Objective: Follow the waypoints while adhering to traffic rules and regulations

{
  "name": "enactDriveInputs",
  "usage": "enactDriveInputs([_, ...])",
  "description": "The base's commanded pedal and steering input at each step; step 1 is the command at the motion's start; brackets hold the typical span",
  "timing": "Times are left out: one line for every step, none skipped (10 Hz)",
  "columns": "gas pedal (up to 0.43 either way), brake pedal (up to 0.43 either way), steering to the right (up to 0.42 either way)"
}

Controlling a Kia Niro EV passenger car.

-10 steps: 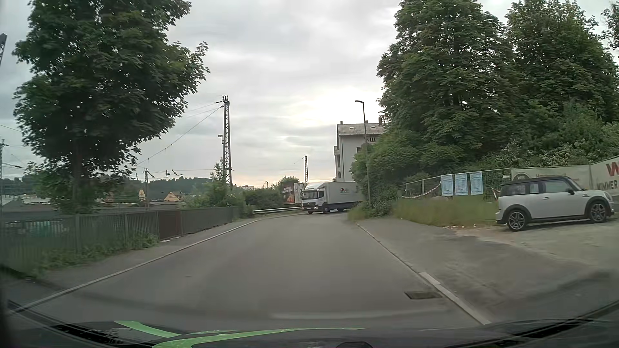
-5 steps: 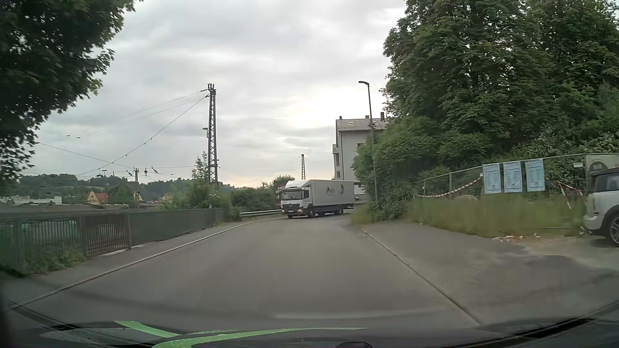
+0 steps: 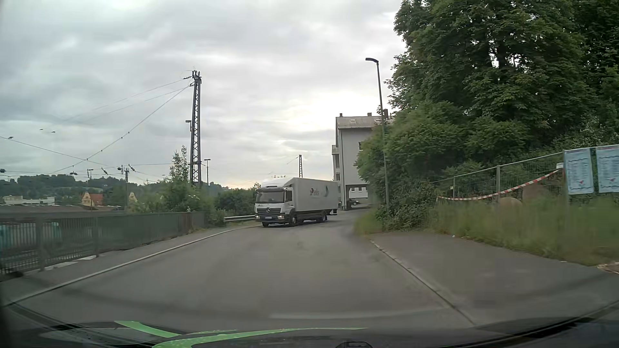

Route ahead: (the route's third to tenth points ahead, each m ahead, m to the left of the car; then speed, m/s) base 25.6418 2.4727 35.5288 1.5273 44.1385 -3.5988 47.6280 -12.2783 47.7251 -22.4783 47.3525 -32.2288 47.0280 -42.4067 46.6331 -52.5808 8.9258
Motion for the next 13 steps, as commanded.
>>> enactDriveInputs([0.0, 0.0, 0.003])
enactDriveInputs([0.02, 0.0, 0.0])
enactDriveInputs([0.028, 0.0, -0.005])
enactDriveInputs([0.028, 0.0, -0.008])
enactDriveInputs([0.028, 0.0, -0.011])
enactDriveInputs([0.028, 0.0, -0.014])
enactDriveInputs([0.028, 0.0, -0.016])
enactDriveInputs([0.028, 0.0, -0.018])
enactDriveInputs([0.028, 0.0, -0.018])
enactDriveInputs([0.028, 0.0, -0.017])
enactDriveInputs([0.028, 0.0, -0.014])
enactDriveInputs([0.028, 0.0, -0.011])
enactDriveInputs([0.028, 0.0, -0.008])
